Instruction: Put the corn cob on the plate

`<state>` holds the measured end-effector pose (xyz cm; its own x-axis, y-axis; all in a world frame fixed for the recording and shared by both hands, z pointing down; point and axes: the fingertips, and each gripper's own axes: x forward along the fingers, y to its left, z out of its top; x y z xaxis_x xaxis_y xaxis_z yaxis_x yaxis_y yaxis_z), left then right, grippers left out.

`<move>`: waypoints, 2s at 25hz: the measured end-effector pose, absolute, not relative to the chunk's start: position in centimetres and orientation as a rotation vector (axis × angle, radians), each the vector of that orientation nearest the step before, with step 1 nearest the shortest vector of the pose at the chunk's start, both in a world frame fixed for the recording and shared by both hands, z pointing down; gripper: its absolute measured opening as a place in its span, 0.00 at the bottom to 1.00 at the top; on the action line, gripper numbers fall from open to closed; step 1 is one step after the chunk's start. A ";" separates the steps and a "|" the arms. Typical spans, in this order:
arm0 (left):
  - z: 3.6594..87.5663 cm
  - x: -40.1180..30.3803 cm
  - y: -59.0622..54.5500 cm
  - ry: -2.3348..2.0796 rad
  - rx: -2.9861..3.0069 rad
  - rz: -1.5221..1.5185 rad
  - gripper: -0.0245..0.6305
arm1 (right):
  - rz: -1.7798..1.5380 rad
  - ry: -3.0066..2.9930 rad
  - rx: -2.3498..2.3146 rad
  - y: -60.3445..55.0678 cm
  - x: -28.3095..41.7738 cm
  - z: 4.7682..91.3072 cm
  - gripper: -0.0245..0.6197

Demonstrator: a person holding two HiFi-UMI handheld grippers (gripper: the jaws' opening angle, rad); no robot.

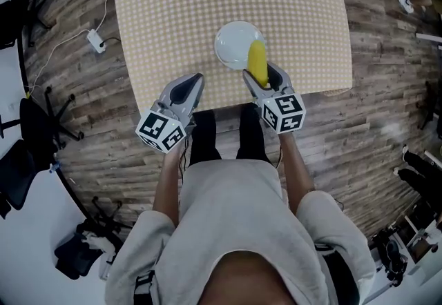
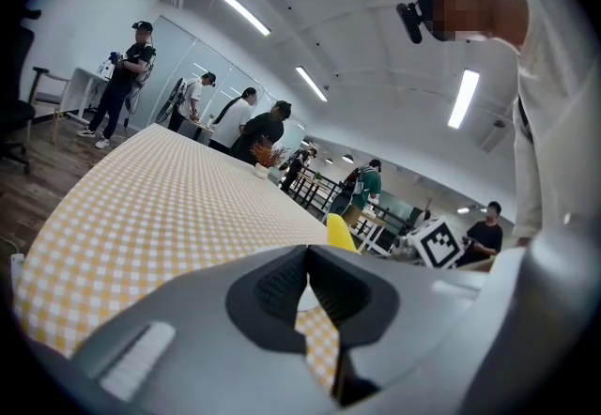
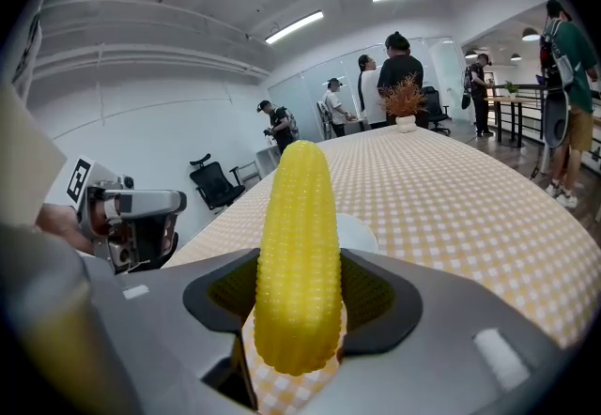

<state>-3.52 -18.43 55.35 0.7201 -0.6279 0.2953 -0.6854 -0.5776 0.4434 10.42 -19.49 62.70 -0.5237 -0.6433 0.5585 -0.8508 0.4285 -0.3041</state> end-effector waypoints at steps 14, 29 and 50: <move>55.0 -4.7 -17.7 -1.038 2.371 0.134 0.05 | 0.662 -2.304 1.166 -25.5 9.1 64.7 0.43; 54.7 -5.2 -18.2 -1.052 2.367 0.109 0.05 | -0.164 -2.071 0.546 -24.5 6.9 67.0 0.43; 55.5 -5.6 -18.9 -1.072 2.335 0.111 0.05 | -0.016 -2.085 0.182 -24.5 6.9 69.3 0.43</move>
